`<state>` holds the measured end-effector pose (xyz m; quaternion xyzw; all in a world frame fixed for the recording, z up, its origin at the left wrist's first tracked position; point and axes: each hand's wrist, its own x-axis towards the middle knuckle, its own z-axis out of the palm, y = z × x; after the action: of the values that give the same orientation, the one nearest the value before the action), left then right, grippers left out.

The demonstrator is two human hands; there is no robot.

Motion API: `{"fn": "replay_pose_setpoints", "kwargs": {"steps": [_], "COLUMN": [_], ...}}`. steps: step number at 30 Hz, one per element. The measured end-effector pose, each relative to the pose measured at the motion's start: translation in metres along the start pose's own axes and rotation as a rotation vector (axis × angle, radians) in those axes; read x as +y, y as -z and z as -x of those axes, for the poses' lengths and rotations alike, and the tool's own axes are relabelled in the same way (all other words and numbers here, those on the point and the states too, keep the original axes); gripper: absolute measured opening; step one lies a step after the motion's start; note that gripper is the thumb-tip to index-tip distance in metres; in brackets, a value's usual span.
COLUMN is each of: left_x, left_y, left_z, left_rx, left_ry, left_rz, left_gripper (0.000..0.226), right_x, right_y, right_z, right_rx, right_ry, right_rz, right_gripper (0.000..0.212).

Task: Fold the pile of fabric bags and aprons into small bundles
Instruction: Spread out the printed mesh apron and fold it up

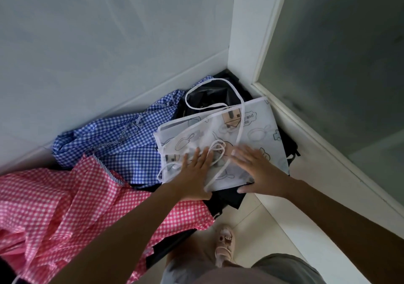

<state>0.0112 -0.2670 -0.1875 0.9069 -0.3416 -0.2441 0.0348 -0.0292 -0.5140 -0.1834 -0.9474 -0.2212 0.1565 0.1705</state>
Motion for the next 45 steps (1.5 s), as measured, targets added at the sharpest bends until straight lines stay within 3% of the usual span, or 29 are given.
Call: {"fn": "replay_pose_setpoints", "kwargs": {"steps": [3,5,9,11,14,16,17,18,20,23,24,27,29,31,33,34,36,39,41,42,45], "left_x": [0.003,0.008,0.022,0.026,0.026,0.026,0.025,0.024,0.022,0.02,0.021,0.016,0.011,0.007,0.004,0.002,-0.004,-0.018,-0.029,-0.033,-0.043], "left_y": [-0.002,-0.005,-0.01,-0.009,-0.006,-0.004,-0.004,-0.004,-0.005,-0.007,-0.007,-0.006,-0.001,0.005,0.013,0.016,0.027,0.038,0.048,0.059,0.071], "left_z": [-0.002,-0.005,-0.017,-0.024,-0.032,-0.037,-0.039,-0.041,-0.044,-0.047,-0.047,-0.047,-0.041,-0.038,-0.039,-0.039,-0.032,-0.012,-0.006,-0.013,-0.012], "left_rx": [0.028,0.068,0.201,0.277,0.33,0.347,0.342,0.339,0.335,0.326,0.333,0.326,0.348,0.35,0.301,0.267,0.209,0.141,0.237,0.266,0.306], "left_ry": [0.026,0.063,0.234,0.249,0.185,0.132,0.11,0.093,0.093,0.114,0.11,0.095,0.089,0.097,0.087,0.096,0.202,0.413,0.45,0.415,0.064], "left_rz": [0.024,0.054,0.091,0.078,0.046,0.033,0.03,0.026,-0.001,-0.031,-0.032,0.001,0.04,0.066,0.153,0.259,0.634,1.214,1.503,1.73,2.19], "left_gripper": [0.132,0.12,0.096,0.084,0.075,0.074,0.074,0.075,0.078,0.083,0.083,0.077,0.073,0.065,0.069,0.074,0.063,0.051,0.027,0.021,0.052], "right_x": [0.005,0.014,0.032,0.042,0.029,0.018,0.008,-0.003,-0.026,-0.046,-0.054,-0.059,-0.06,-0.07,-0.076,-0.075,-0.072,-0.076,-0.084,-0.086,-0.099], "right_y": [0.009,0.012,0.018,0.015,0.019,0.021,0.019,0.013,0.008,0.001,-0.001,-0.01,-0.017,-0.017,-0.024,-0.031,-0.045,-0.052,-0.051,-0.047,-0.038], "right_z": [0.01,0.013,0.022,0.031,0.044,0.046,0.046,0.044,0.037,0.023,0.018,-0.005,-0.017,-0.02,-0.019,-0.017,-0.014,-0.015,-0.016,-0.017,-0.026], "right_rx": [0.394,0.596,0.533,0.516,0.668,0.695,0.743,0.827,0.818,0.812,0.809,0.786,0.878,0.92,0.859,0.81,0.738,0.665,0.646,0.617,0.537], "right_ry": [-0.29,-0.513,-0.892,-0.92,-0.75,-0.631,-0.581,-0.517,-0.431,-0.401,-0.473,-0.817,-0.852,-0.753,-0.533,-0.367,-0.116,-0.026,0.007,-0.007,-0.104], "right_rz": [-0.355,-0.438,-0.807,-1.072,-1.441,-1.864,-1.927,-1.857,-1.913,-1.944,-1.893,-1.662,-1.584,-1.271,-0.905,-0.767,-0.603,-0.44,-0.324,-0.282,-0.205], "right_gripper": [0.085,0.076,0.059,0.042,0.038,0.051,0.054,0.05,0.046,0.078,0.072,0.014,0.021,0.023,0.03,0.042,0.062,0.071,0.09,0.104,0.123]}}
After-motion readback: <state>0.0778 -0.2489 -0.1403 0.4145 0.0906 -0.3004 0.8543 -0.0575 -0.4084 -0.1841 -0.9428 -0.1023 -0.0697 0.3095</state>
